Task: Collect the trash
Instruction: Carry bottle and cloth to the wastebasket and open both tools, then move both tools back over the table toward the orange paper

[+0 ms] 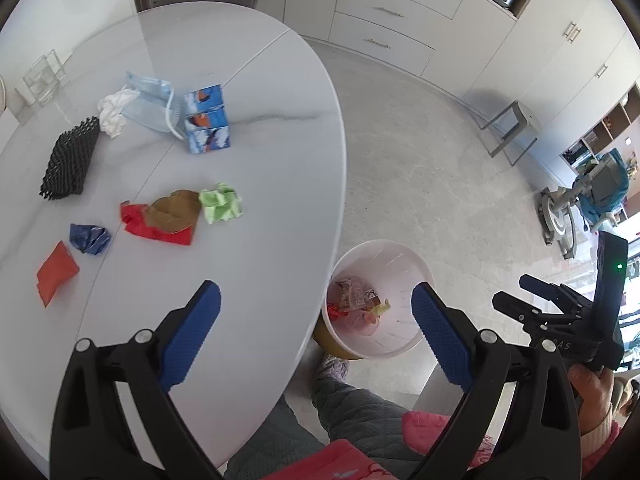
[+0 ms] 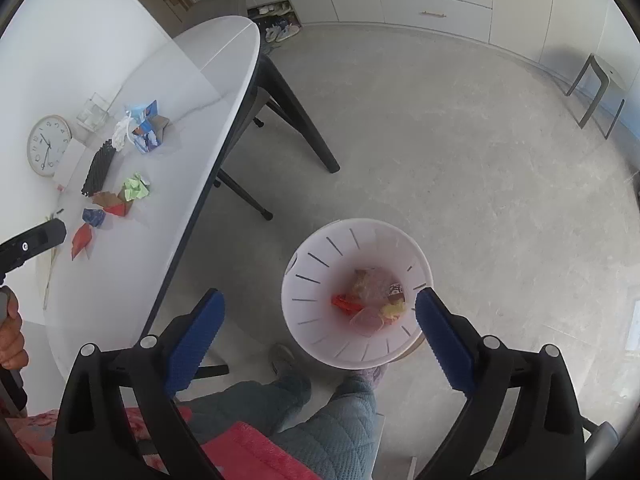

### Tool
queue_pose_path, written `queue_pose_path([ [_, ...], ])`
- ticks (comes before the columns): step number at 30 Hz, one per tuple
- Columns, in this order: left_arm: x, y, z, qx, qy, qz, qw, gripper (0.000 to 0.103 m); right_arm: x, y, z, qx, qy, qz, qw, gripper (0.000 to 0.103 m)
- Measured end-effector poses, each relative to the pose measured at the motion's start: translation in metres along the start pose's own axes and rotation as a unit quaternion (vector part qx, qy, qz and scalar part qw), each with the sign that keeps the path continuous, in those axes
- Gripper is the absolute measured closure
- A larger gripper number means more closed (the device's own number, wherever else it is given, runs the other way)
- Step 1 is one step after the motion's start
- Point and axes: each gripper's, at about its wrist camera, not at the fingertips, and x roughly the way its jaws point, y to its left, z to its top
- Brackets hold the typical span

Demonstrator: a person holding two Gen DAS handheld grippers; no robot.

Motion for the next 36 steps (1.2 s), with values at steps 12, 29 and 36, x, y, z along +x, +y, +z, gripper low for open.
queue_pose_path([
  [12, -0.015, 0.052, -0.017, -0.034, -0.009, 0.018, 0.9992, 0.011, 0.012, 0.047, 0.010, -0.035, 0.009, 0.000, 0.999, 0.003],
  [29, -0.043, 0.179, -0.052, -0.141, -0.030, 0.071, 0.9870, 0.008, 0.041, 0.164, 0.031, -0.126, 0.020, 0.024, 0.992, 0.003],
  [36, -0.046, 0.240, -0.069, -0.181, -0.025, 0.093, 0.9787, 0.008, 0.054, 0.225, 0.038, -0.169, 0.020, 0.038, 0.985, 0.003],
])
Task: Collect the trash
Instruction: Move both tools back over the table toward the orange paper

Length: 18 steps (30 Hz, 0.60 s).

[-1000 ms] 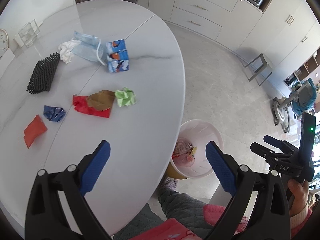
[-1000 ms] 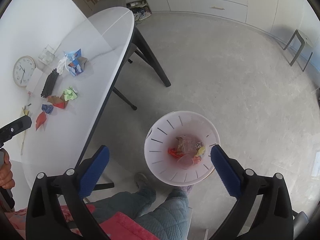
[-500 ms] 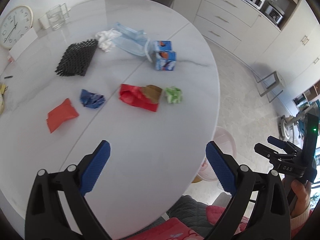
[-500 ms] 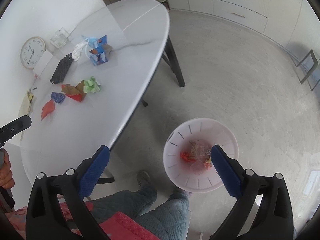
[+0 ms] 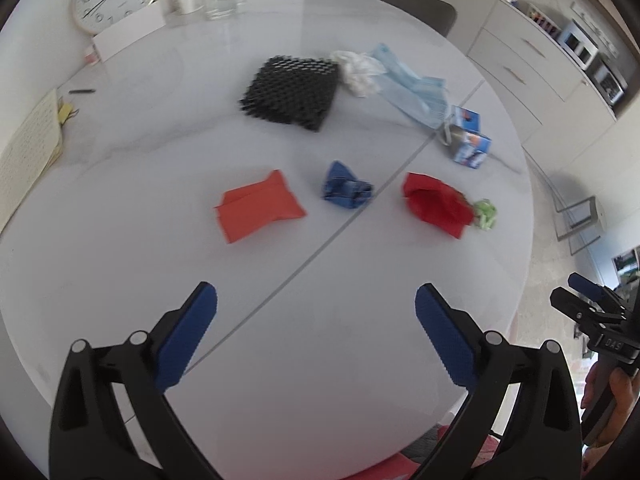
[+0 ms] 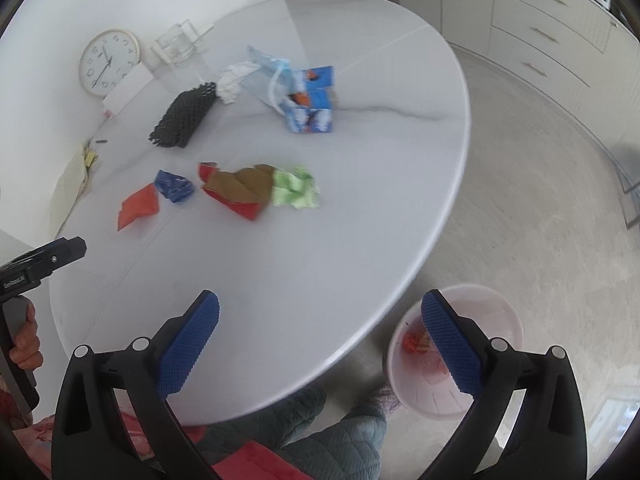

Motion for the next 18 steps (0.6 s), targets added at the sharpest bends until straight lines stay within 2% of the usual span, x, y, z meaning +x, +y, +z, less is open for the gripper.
queue_pose_path([
  [4, 0.010, 0.026, 0.005, -0.011, 0.001, 0.006, 0.9999, 0.008, 0.010, 0.027, 0.013, -0.022, 0.002, 0.004, 1.000, 0.003],
  [7, 0.018, 0.036, 0.010, 0.003, -0.010, 0.009, 0.9999, 0.008, 0.016, 0.042, 0.021, -0.035, 0.005, 0.003, 0.999, 0.003],
  [12, 0.037, 0.041, 0.021, 0.072, -0.025, 0.008, 0.9970, 0.008, 0.027, 0.061, 0.030, -0.056, 0.016, -0.005, 0.998, 0.003],
  [18, 0.070, 0.042, 0.043, 0.161, -0.015, -0.006, 0.9869, 0.008, 0.039, 0.071, 0.038, -0.063, 0.032, -0.012, 0.997, 0.003],
])
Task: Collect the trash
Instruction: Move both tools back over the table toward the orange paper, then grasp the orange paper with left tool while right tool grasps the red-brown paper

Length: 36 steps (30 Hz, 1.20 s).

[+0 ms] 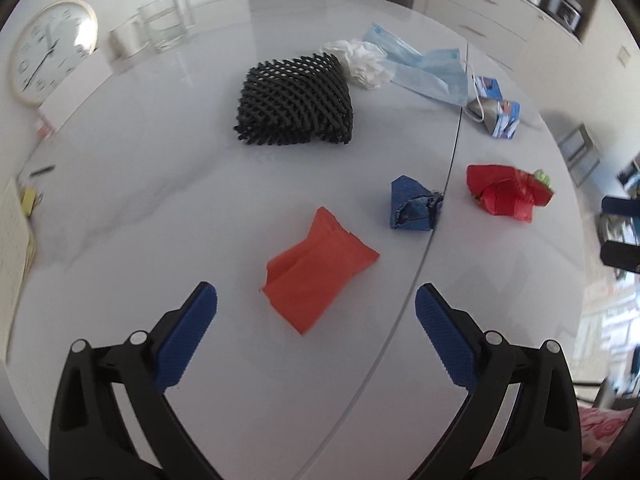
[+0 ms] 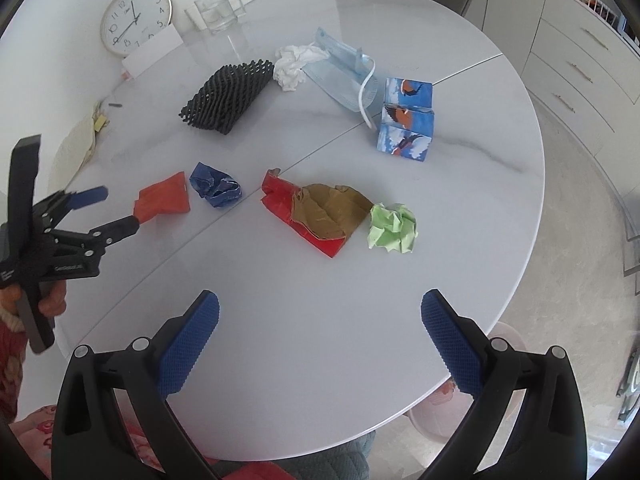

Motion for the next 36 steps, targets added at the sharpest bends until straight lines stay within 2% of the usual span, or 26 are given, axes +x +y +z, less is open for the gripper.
queue_pose_path([
  [7, 0.035, 0.003, 0.014, 0.057, 0.019, -0.021, 0.9980, 0.011, 0.014, 0.009, 0.017, -0.017, 0.013, 0.007, 1.000, 0.003],
  [10, 0.047, 0.002, 0.014, 0.075, 0.036, -0.037, 0.9958, 0.037, 0.020, 0.012, 0.027, -0.020, 0.017, 0.006, 1.000, 0.003],
  [11, 0.050, 0.001, 0.014, 0.077, 0.042, -0.042, 0.9952, 0.042, 0.023, 0.012, 0.031, -0.018, 0.019, 0.007, 1.000, 0.003],
  [14, 0.051, 0.000, 0.013, 0.091, 0.032, -0.043, 0.9944, 0.048, 0.027, 0.013, 0.038, -0.020, 0.020, 0.014, 0.999, 0.003],
  [15, 0.051, 0.000, 0.014, 0.091, 0.030, -0.046, 0.9943, 0.050, 0.028, 0.013, 0.040, -0.023, 0.021, 0.018, 0.999, 0.003],
  [16, 0.050, 0.002, 0.014, 0.087, 0.029, -0.050, 0.9945, 0.057, 0.029, 0.015, 0.042, -0.030, 0.023, 0.022, 0.999, 0.003],
  [20, 0.048, 0.012, 0.016, 0.056, 0.029, -0.070, 0.9955, 0.059, 0.034, 0.019, 0.049, -0.067, 0.032, 0.034, 0.997, 0.003],
  [25, 0.038, 0.025, 0.016, 0.013, 0.020, -0.081, 0.9965, 0.059, 0.042, 0.029, 0.063, -0.145, 0.049, 0.039, 0.988, 0.004],
  [30, 0.025, 0.026, 0.017, -0.024, 0.015, -0.088, 0.9957, 0.059, 0.065, 0.032, 0.077, -0.194, 0.075, 0.029, 0.978, 0.019],
  [33, 0.019, 0.026, 0.016, -0.042, 0.013, -0.090, 0.9950, 0.059, 0.080, 0.034, 0.080, -0.213, 0.096, 0.022, 0.972, 0.041],
  [35, 0.015, 0.026, 0.014, -0.055, 0.010, -0.090, 0.9944, 0.059, 0.088, 0.035, 0.082, -0.221, 0.105, 0.016, 0.969, 0.059],
  [36, 0.013, 0.025, 0.013, -0.061, 0.010, -0.089, 0.9941, 0.059, 0.091, 0.035, 0.081, -0.223, 0.110, 0.014, 0.969, 0.063],
])
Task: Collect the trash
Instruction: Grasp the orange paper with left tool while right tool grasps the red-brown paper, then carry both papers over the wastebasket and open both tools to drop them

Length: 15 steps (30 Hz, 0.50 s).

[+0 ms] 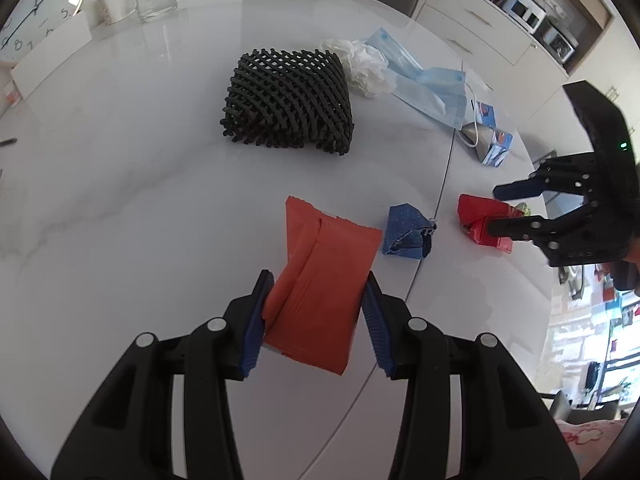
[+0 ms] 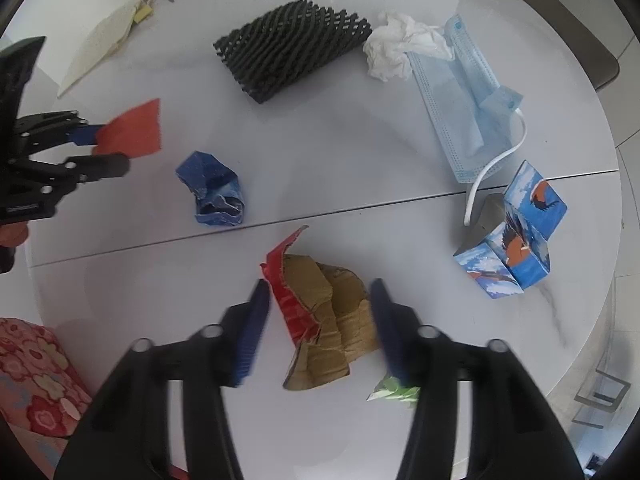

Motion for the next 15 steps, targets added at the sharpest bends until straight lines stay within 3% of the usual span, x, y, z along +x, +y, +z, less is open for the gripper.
queue_pose_path([
  [2, -0.002, -0.002, -0.003, -0.007, 0.000, 0.000, 1.0000, 0.059, 0.003, 0.001, 0.001, 0.004, 0.005, 0.010, 1.000, 0.081],
  [9, -0.013, -0.007, -0.009, -0.021, -0.007, -0.001, 0.9998, 0.059, -0.004, 0.001, -0.001, 0.048, -0.023, 0.043, 0.998, 0.083],
  [15, -0.030, -0.028, -0.011, 0.005, -0.018, -0.006, 0.9998, 0.059, -0.031, 0.000, -0.017, 0.106, -0.076, 0.080, 0.988, 0.083],
])
